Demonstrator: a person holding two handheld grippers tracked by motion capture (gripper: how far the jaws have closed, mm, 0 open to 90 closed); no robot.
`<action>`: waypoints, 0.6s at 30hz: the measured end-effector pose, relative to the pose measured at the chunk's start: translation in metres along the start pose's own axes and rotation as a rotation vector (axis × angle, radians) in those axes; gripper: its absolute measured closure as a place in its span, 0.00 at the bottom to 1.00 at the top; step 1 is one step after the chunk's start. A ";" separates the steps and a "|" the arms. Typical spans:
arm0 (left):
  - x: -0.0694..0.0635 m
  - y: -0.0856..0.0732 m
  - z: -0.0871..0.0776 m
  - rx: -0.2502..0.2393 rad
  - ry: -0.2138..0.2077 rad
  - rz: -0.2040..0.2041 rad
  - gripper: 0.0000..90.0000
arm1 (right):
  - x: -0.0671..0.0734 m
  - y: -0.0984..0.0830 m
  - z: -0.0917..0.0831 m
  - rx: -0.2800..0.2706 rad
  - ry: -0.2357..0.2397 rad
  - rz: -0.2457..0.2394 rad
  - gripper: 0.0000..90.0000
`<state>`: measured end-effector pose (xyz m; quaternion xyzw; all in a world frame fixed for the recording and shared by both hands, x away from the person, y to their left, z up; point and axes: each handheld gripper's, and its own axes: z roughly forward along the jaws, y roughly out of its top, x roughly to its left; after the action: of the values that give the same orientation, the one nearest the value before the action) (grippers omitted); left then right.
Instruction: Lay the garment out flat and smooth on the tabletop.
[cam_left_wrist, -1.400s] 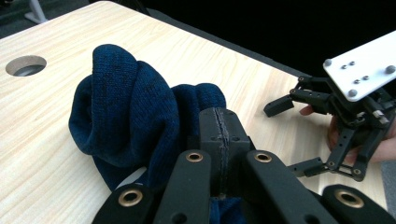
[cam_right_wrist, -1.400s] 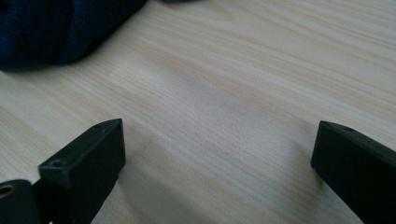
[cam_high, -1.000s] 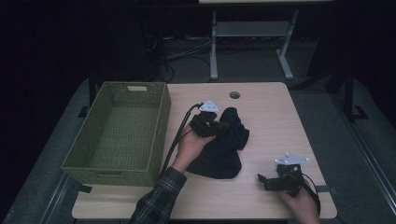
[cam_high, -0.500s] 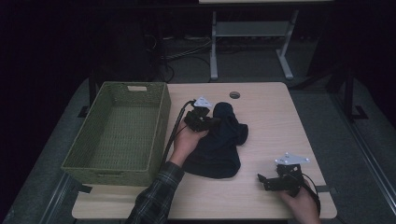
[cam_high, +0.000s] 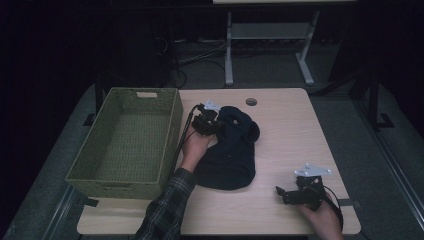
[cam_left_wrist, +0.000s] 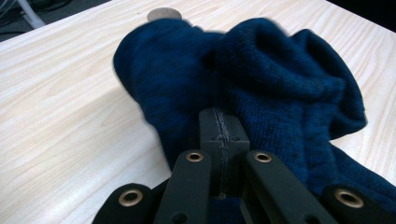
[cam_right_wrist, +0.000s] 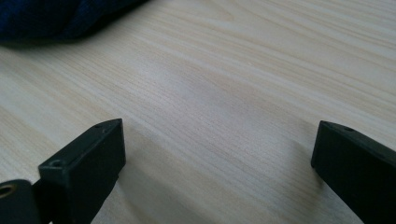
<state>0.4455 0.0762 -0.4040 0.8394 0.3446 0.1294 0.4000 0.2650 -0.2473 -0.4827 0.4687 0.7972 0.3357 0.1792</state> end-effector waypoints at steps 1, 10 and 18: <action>-0.001 0.000 -0.001 0.002 0.000 0.004 1.00 | 0.000 0.000 0.000 0.000 0.000 0.000 0.03; -0.017 0.000 -0.028 -0.036 -0.057 0.014 0.94 | 0.001 0.001 -0.002 0.028 0.011 -0.014 0.03; -0.030 -0.010 -0.042 -0.046 -0.078 0.033 0.66 | 0.004 0.012 -0.009 0.034 0.048 0.003 0.16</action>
<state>0.3977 0.0846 -0.3828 0.8397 0.3120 0.1111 0.4303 0.2649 -0.2428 -0.4676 0.4646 0.8063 0.3334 0.1513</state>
